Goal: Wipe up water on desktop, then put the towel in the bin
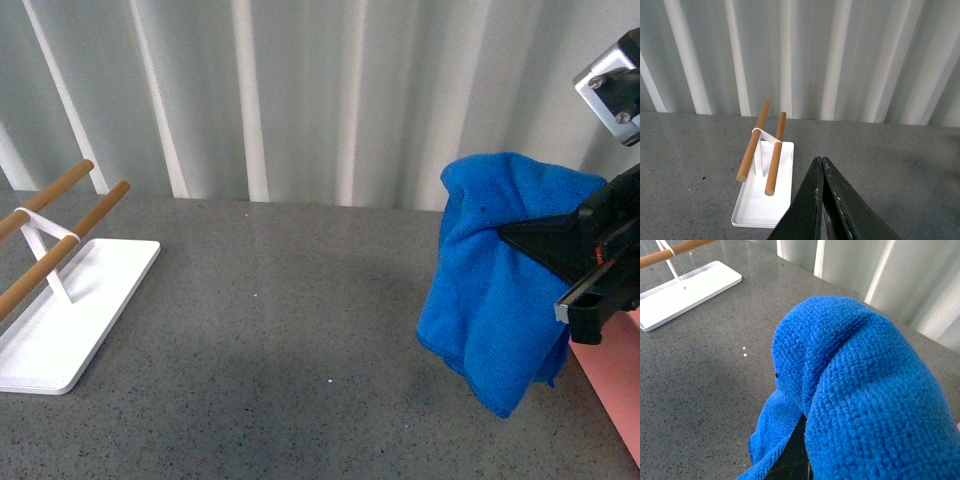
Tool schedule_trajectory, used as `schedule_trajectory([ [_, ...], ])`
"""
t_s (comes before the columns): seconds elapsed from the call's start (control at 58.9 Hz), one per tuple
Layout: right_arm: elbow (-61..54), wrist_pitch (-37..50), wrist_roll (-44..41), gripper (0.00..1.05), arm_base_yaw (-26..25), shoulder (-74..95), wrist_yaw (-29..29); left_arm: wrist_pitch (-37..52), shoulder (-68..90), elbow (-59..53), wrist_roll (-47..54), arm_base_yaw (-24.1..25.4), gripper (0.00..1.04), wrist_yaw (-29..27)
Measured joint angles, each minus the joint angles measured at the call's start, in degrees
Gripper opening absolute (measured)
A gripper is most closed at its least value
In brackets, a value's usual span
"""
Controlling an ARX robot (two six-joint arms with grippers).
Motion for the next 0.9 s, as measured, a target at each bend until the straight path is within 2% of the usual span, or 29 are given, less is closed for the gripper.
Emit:
schedule_trajectory([
  [0.102,2.0,0.0,0.2,0.05,0.8,1.6,0.4,-9.3,-7.7,0.0,0.0,0.0,0.04,0.0],
  [0.323,6.8,-1.1,0.8,0.05,1.4,3.7,2.2,-9.8,-9.4,0.0,-0.1,0.0,0.05,0.0],
  [0.391,9.2,-2.0,2.6,0.05,2.0,5.8,3.4,-9.8,-9.4,0.0,0.0,0.0,0.2,0.0],
  [0.577,14.1,-6.2,6.4,0.05,5.6,13.2,5.8,-9.8,-9.4,0.0,0.0,0.0,0.51,0.0],
  [0.662,18.8,-11.4,9.0,0.05,8.3,19.6,9.1,-9.8,-9.4,0.0,0.0,0.0,0.72,0.0],
  [0.764,23.6,-16.9,11.2,0.05,9.4,25.5,11.5,-9.8,-9.4,0.0,0.0,0.0,0.92,0.0],
  [0.815,25.3,-19.1,12.4,0.05,9.5,28.0,12.2,-9.8,-9.4,0.0,0.0,0.0,0.99,0.0],
  [0.9,26.4,-20.9,14.1,0.05,9.6,31.2,12.6,-9.8,-9.4,0.0,0.0,0.0,0.98,0.0],
])
